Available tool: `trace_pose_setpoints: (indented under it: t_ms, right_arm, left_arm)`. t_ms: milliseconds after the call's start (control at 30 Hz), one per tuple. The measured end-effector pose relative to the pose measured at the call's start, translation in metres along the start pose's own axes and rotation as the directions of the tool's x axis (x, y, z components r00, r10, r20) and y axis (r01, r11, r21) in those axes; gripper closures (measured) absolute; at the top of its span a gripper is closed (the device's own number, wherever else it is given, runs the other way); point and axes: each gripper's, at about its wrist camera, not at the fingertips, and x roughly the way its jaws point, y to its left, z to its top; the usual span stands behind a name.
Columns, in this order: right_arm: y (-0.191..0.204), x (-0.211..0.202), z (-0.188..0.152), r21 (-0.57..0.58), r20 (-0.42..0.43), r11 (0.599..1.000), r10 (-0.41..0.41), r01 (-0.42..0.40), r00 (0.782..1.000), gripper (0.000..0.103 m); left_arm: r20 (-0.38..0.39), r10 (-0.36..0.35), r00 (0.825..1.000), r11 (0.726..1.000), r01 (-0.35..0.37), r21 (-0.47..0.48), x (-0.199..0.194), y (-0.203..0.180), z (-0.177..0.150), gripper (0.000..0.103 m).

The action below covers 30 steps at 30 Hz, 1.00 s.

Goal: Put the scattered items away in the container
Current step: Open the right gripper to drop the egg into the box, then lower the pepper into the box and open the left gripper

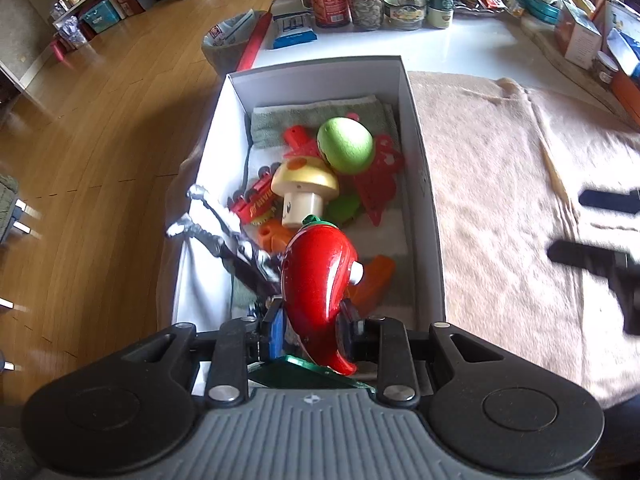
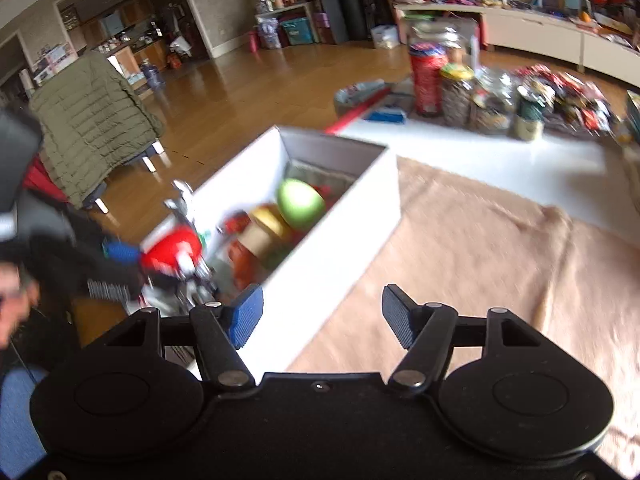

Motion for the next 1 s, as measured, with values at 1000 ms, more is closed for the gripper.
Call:
trace_pose_setpoints:
  t_ms: [1000]
  right_arm:
    - [-0.016, 0.008, -0.019, 0.040, -0.067, 0.998, 0.060, -0.057, 0.996, 0.039]
  left_arm:
    - [0.029, 0.043, 0.999, 0.998, -0.041, -0.047, 0.019, -0.009, 0.032, 0.055]
